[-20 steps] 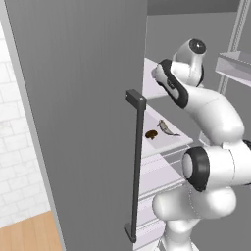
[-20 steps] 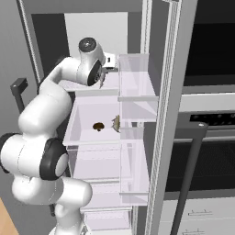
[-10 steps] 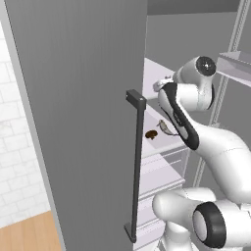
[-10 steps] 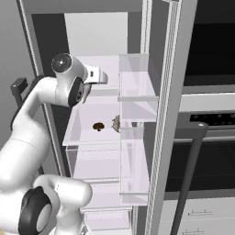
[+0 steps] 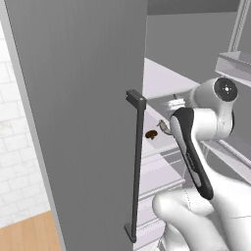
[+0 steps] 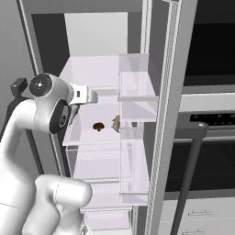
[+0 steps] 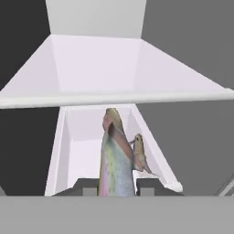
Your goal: Place one mushroom and one fish in each tupperware on the nearby counter, to pack two identical lunches.
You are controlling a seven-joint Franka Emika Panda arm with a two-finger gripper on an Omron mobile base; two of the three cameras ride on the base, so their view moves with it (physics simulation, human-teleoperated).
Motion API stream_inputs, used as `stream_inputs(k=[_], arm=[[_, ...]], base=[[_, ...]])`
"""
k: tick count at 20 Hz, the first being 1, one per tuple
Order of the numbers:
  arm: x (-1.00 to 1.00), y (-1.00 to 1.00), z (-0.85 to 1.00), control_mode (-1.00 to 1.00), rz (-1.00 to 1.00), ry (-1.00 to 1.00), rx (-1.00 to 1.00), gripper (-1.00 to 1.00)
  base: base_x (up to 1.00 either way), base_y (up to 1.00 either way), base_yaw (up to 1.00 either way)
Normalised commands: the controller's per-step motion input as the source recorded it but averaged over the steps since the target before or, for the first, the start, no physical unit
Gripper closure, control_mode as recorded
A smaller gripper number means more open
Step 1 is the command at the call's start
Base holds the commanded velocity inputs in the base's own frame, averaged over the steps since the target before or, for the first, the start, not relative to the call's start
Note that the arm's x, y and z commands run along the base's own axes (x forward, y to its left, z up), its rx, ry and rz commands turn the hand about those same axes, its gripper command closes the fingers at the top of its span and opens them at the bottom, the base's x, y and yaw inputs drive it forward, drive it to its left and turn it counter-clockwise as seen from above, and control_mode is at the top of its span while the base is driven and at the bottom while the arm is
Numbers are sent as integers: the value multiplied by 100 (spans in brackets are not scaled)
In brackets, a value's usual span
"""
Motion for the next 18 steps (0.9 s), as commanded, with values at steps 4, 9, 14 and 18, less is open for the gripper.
stream_inputs(k=[4, 9, 14, 18], arm=[[-95, 8, -56, -100, 0, 4, 0, 100], [-60, 13, -43, -100, 0, 14, 0, 100], [-65, 7, -28, -100, 1, 6, 0, 100], [0, 0, 0, 100, 0, 0, 0, 100]], base=[[0, 0, 0], [0, 0, 0], [0, 0, 0], [-100, -3, 0]])
